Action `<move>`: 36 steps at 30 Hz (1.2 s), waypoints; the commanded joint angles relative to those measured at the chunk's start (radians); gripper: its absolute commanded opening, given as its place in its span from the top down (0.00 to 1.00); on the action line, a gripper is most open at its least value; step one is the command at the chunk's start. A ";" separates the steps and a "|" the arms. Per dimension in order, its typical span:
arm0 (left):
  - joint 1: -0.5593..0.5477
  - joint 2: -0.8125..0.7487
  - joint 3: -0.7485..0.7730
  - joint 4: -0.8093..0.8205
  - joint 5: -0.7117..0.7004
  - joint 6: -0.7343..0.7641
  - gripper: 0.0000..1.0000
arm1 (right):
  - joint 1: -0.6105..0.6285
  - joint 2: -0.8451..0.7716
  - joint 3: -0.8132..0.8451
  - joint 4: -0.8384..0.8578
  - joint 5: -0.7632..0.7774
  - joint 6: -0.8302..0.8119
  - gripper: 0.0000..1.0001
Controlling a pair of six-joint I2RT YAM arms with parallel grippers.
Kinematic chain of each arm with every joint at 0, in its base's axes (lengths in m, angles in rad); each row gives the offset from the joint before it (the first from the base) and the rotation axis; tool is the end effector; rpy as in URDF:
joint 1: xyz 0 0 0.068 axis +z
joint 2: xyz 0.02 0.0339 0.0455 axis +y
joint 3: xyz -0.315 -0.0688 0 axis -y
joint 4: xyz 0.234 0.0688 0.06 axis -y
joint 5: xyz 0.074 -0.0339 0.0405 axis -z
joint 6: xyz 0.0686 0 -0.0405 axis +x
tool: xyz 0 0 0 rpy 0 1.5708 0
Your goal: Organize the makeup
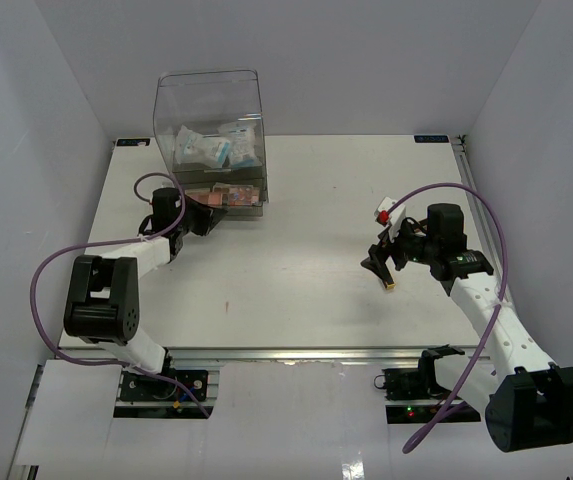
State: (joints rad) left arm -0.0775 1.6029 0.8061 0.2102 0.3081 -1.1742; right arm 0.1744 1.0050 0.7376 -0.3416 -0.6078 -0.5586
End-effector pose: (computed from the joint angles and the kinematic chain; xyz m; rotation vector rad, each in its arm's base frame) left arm 0.3500 -0.0480 0.2258 -1.0413 2.0740 -1.0173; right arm 0.1897 0.0732 0.3009 -1.0531 1.8027 0.4290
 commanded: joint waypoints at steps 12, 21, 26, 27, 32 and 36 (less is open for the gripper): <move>-0.005 -0.023 -0.084 0.190 0.056 0.024 0.91 | -0.010 -0.019 0.000 0.021 -0.031 0.005 0.10; -0.011 0.068 -0.039 0.215 0.078 0.017 0.88 | -0.012 -0.020 -0.001 0.020 -0.030 0.005 0.10; -0.013 0.088 0.006 0.213 0.072 0.022 0.77 | -0.013 -0.019 0.000 0.021 -0.030 0.004 0.10; -0.012 0.093 0.012 0.215 0.071 0.022 0.75 | -0.013 -0.020 0.000 0.021 -0.030 0.004 0.10; -0.012 0.115 0.056 0.212 0.077 0.017 0.62 | -0.013 -0.020 -0.001 0.021 -0.030 0.003 0.10; -0.013 0.137 0.095 0.198 0.082 0.013 0.45 | -0.014 -0.022 -0.001 0.021 -0.030 0.003 0.10</move>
State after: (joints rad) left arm -0.0884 1.7297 0.8359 0.3916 0.3838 -1.1648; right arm 0.1646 1.0046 0.7376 -0.3416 -0.6136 -0.5575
